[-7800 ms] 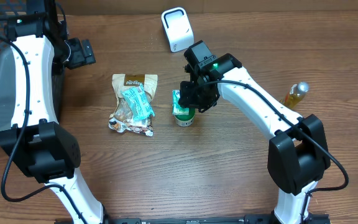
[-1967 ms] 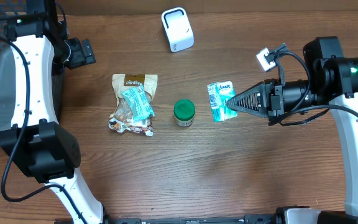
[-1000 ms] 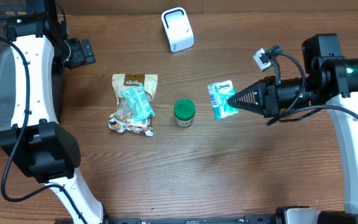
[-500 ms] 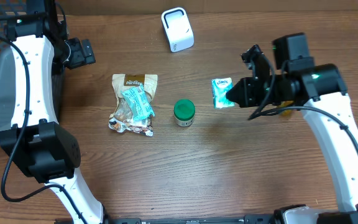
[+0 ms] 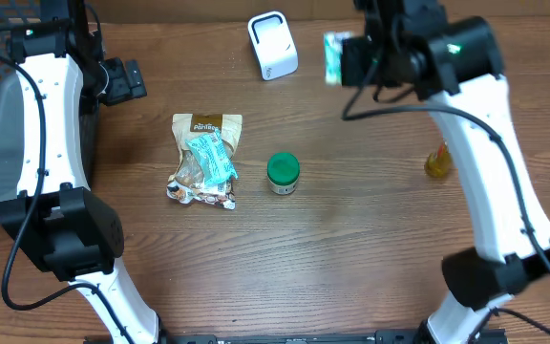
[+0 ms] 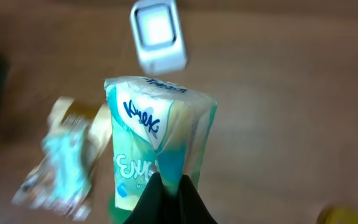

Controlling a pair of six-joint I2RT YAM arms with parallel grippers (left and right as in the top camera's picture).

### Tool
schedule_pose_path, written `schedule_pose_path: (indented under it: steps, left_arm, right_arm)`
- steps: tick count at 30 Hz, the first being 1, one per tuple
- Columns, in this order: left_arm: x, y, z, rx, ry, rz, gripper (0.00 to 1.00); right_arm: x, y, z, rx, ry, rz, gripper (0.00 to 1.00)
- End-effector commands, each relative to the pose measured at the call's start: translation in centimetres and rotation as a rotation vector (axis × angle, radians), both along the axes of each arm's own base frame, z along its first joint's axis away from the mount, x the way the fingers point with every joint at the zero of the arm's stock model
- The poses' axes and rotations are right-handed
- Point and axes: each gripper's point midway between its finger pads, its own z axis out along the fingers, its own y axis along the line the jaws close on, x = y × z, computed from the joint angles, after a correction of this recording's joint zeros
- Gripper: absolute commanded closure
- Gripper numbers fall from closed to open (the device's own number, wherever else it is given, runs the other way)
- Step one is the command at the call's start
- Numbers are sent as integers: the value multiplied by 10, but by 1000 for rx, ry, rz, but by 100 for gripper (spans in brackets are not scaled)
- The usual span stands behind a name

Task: Scan the item barcode
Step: 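Raise the Kleenex pack under the white scanner with the right gripper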

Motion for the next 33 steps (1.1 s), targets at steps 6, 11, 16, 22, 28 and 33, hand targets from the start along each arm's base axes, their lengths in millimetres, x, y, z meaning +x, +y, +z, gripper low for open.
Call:
schedule_pose_path:
  steps: [6, 11, 16, 22, 28, 33]
  left_arm:
    - [3, 0, 6, 5, -20, -19, 0]
    - [3, 0, 6, 5, -20, -19, 0]
    - [3, 0, 6, 5, -20, -19, 0]
    - [3, 0, 6, 5, -20, -19, 0]
    - [3, 0, 6, 5, -20, -19, 0]
    - [3, 0, 6, 5, -20, -19, 0]
  right_arm:
    - [71, 21, -9, -384, -273, 102, 96]
    - [100, 42, -32, -617, -349, 177, 96]
    - [126, 65, -65, -816, -394, 238, 96]
    - [157, 83, -106, -958, -446, 265, 96]
    - [183, 91, -129, -1036, -515, 268, 96]
    - [193, 99, -139, -1067, -558, 285, 96]
